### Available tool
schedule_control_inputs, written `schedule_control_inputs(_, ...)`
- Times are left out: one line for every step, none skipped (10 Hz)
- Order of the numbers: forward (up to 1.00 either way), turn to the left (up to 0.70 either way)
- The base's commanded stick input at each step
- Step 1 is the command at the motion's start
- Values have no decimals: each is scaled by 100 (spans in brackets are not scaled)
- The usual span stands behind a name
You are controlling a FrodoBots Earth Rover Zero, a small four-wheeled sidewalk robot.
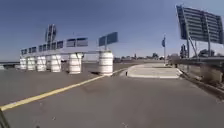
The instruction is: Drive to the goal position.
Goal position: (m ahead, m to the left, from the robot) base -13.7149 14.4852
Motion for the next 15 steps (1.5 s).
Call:
schedule_control_inputs(0, 45)
schedule_control_inputs(0, 45)
schedule_control_inputs(0, 45)
schedule_control_inputs(0, 45)
schedule_control_inputs(0, 45)
schedule_control_inputs(0, 45)
schedule_control_inputs(0, 45)
schedule_control_inputs(0, 45)
schedule_control_inputs(0, 45)
schedule_control_inputs(0, 45)
schedule_control_inputs(0, 45)
schedule_control_inputs(0, 45)
schedule_control_inputs(0, 45)
schedule_control_inputs(0, 45)
schedule_control_inputs(0, 45)
